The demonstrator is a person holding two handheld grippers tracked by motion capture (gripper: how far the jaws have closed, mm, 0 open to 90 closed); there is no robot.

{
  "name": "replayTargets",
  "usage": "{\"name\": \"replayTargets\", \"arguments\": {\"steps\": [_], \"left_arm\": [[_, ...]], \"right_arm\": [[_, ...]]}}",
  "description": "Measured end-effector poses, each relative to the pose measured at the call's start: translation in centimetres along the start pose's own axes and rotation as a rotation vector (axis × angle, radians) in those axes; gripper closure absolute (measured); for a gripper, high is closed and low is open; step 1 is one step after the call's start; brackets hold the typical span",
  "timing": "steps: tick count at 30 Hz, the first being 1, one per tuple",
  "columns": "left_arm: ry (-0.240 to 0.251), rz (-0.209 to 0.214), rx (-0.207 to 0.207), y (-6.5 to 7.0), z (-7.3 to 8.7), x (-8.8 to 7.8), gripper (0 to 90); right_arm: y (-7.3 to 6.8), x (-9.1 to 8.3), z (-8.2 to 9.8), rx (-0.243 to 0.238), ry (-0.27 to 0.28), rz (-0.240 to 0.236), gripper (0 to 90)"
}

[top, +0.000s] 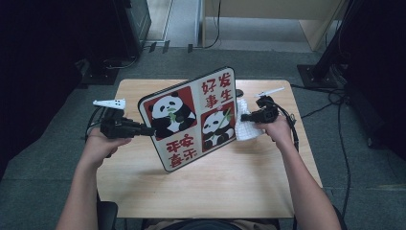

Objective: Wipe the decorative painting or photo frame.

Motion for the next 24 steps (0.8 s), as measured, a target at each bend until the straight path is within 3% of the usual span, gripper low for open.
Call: {"name": "replayTargets", "arguments": {"steps": [18,24], "left_arm": [[-0.008,0.003,-0.003,-0.1,0.1,0.0,76.2],[-0.01,0.005,-0.005,-0.1,0.1,0.0,76.0]], "right_arm": [[1.3,1.9,2.8,0.025,-0.082,0.006,78.8],[1.9,2.2,3.2,0.027,-0.069,0.016,78.6]]}}
Point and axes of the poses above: each handheld gripper's, and its own axes: x roughly forward along the jaws, z roughly out of its underside, y roughly to its right, the point moved 3 cm from there along x, roughly forward along the jaws, and after that the axes turned 1 degree about z, right-handed, at the moved point
